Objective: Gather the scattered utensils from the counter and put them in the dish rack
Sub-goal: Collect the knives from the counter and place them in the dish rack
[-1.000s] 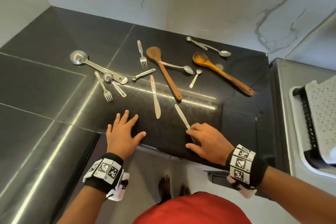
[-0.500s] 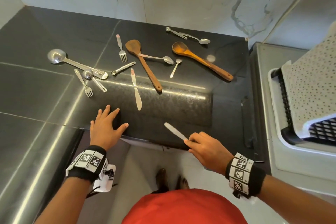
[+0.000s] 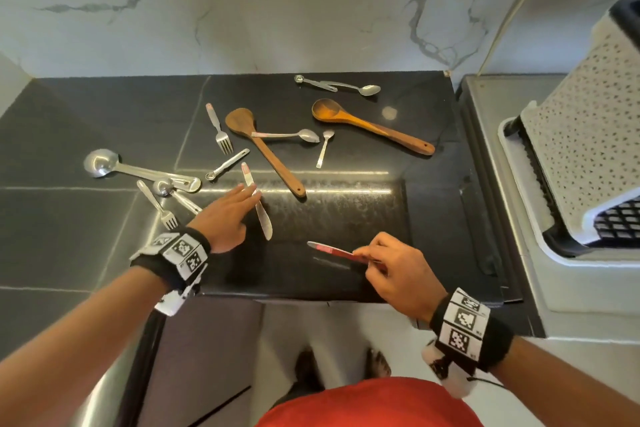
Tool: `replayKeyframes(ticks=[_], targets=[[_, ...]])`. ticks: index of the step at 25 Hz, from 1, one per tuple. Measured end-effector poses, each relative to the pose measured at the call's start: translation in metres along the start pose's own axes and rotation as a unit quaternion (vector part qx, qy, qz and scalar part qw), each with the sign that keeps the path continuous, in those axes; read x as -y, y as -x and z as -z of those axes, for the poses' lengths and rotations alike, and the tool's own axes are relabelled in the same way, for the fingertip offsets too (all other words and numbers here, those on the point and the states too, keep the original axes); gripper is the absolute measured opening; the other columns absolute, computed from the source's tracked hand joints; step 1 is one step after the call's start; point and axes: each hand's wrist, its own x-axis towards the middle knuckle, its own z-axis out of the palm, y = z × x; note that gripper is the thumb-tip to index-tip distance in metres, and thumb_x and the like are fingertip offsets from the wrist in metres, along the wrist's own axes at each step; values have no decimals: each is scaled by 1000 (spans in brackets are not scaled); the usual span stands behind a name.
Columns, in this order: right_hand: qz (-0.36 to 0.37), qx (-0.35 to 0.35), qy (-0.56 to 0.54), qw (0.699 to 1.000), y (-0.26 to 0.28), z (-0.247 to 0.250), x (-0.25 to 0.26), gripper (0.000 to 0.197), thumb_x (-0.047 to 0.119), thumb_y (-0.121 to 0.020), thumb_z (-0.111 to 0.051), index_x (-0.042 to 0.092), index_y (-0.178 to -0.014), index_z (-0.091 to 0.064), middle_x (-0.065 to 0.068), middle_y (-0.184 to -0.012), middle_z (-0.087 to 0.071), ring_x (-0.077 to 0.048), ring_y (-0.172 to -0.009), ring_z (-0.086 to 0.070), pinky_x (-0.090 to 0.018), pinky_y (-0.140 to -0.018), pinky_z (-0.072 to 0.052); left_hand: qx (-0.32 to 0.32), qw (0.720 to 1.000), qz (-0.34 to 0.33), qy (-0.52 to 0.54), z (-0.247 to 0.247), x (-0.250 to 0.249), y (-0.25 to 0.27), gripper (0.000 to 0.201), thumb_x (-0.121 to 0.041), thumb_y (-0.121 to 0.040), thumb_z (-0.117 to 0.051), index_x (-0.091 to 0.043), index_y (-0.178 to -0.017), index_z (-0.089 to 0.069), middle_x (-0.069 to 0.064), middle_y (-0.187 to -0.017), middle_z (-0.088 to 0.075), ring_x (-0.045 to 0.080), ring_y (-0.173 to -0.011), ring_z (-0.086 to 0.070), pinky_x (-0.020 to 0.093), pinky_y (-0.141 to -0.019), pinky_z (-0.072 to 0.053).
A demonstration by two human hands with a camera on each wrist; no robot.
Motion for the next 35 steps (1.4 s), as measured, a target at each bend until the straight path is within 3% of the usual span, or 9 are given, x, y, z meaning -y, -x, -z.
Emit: replayKeyframes(ticks=[3,6,9,12,17,24,27,31,35], targets=[[-27,-22,0,999,-13,-11,11,29,15,-85,-59,22,-108,-76,9,-89,-58,-10,-72,-59,-28,-67,-54,67,989,-23,-128,3,18,-14,78,-13,-90,-48,-19,-158,-10,3,-168,-5,24,-155,-3,40,-125,-8],[-50,-48,-4,998,-17,-24,14,28,13,-84,-60,22,-105,-77,9,-87,-57,-10,-71,-59,-27,-66,-53,38,981,-48,-186,-14,17,8,73,-30,-90,-47,-21,-157,-19,1,-167,-15,27,-152,-16,50,-122,-18],[-61,-67,-19,996,-18,-38,21,28,10,-83,-62,18,-105,-78,9,-84,-57,-11,-68,-58,-27,-65,-53,-34,987,-61,-143,-47,-5,52,71,-53,-83,-37,-17,-143,-49,8,-146,-50,33,-131,-49,55,-101,-44],[-66,-79,-21,994,-20,-47,26,28,8,-82,-63,18,-103,-78,10,-82,-54,-10,-67,-56,-24,-62,-50,-97,985,-67,-129,-85,-31,84,74,-61,-79,-42,-17,-135,-58,9,-127,-60,31,-114,-59,52,-85,-50],[-61,-87,-21,994,-24,-48,35,28,8,-83,-63,19,-104,-78,8,-82,-54,-12,-67,-55,-24,-61,-49,-144,984,-71,-84,-96,-40,86,73,-48,-76,-67,-15,-139,-53,11,-134,-56,31,-121,-54,47,-90,-52],[-73,-103,-19,992,-15,-41,32,26,8,-85,-63,19,-103,-78,10,-81,-54,-12,-70,-56,-22,-64,-50,-251,950,-160,-94,-120,-29,90,31,-19,-79,-79,-8,-107,-73,8,-107,-71,28,-75,-61,38,-54,-53],[-82,-109,-36,990,-13,-39,28,26,6,-84,-64,16,-103,-78,10,-81,-55,-9,-72,-56,-14,-65,-46,-247,948,-181,-82,-123,-30,92,36,-2,-66,-82,-7,-101,-73,5,-92,-70,26,-63,-58,35,-41,-48],[-108,-123,-100,981,-15,-33,28,24,3,-86,-67,17,-103,-77,3,-84,-63,-10,-73,-59,-15,-66,-51,-250,960,-105,66,-112,-35,95,31,1,-67,-79,-13,-94,-75,3,-80,-68,28,-66,-67,34,-50,-52],[-149,-19,-179,972,-17,-7,26,31,1,-89,-66,19,-113,-74,-3,-92,-68,-21,-79,-66,-29,-67,-62,-293,894,86,328,-92,-43,100,11,-9,-83,-71,-19,-89,-71,-6,-78,-71,13,-71,-67,30,-70,-53]])
